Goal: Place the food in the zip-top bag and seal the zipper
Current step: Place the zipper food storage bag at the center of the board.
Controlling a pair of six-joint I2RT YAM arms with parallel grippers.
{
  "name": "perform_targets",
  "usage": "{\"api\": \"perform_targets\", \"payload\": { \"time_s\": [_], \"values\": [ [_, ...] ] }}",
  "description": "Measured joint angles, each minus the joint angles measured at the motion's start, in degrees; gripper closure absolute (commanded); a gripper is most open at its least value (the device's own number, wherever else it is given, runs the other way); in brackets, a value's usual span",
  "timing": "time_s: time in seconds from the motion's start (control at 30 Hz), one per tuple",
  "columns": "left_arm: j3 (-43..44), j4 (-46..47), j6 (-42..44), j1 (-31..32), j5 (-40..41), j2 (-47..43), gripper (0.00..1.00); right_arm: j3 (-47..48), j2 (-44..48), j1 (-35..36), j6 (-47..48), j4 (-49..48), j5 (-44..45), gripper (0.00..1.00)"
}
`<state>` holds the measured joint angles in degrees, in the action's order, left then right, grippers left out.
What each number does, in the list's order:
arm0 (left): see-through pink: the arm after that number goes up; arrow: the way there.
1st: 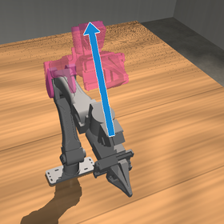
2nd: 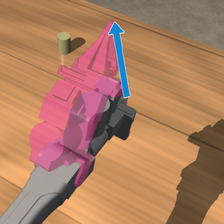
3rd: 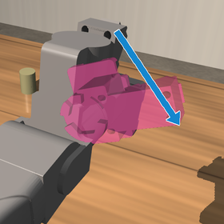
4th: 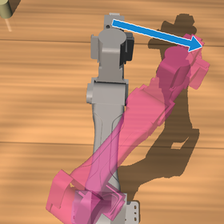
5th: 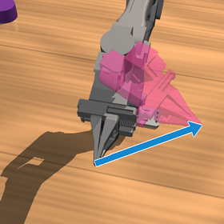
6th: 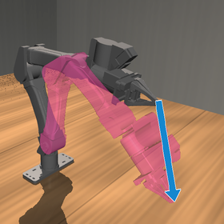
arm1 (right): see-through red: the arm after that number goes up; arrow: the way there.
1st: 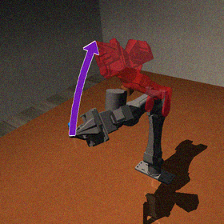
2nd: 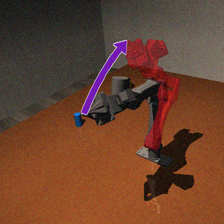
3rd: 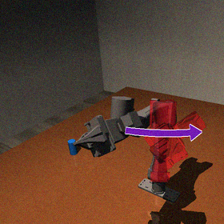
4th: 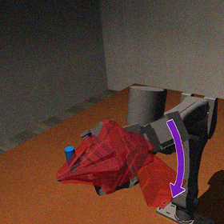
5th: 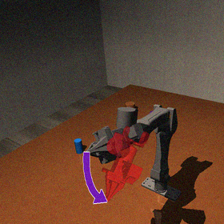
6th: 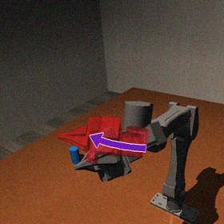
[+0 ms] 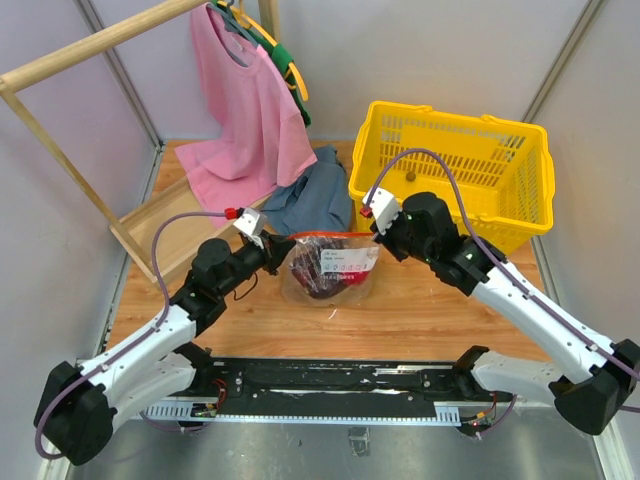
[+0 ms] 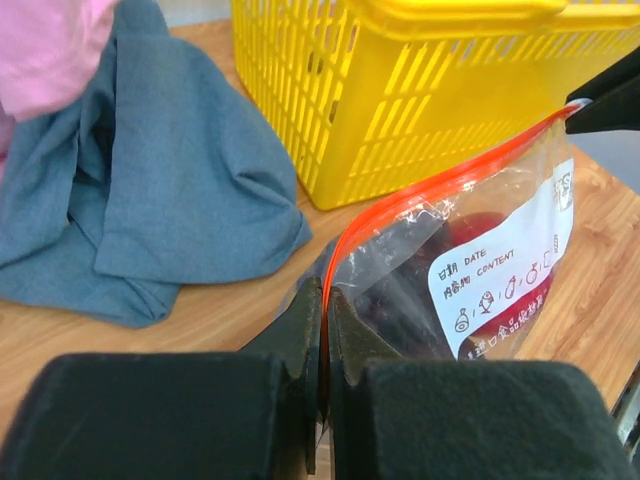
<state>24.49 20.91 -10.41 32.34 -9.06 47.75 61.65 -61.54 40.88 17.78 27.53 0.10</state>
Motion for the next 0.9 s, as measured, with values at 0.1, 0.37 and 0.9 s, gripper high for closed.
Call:
{"api": "perform_targets", "payload": {
  "time_s": [0.1,0.37,0.9],
  "values": [
    [0.02,0.68,-2.14,0.00,1.09,3.63,0.94,-2.21,-1.73,-0.07,-1.05,-2.99,1.79,0.99],
    [-2.21,2.97,-9.09,-0.11,4.79,6.38,0.81,-7.26,-5.60,-0.15,-4.68,-10.16,2.75,0.77],
    [-2.34,-8.83,-15.67,-0.13,12.37,-8.85,0.24,-8.85,16.35,-0.15,-9.75,-12.17,13.60,0.00]
  ]
}}
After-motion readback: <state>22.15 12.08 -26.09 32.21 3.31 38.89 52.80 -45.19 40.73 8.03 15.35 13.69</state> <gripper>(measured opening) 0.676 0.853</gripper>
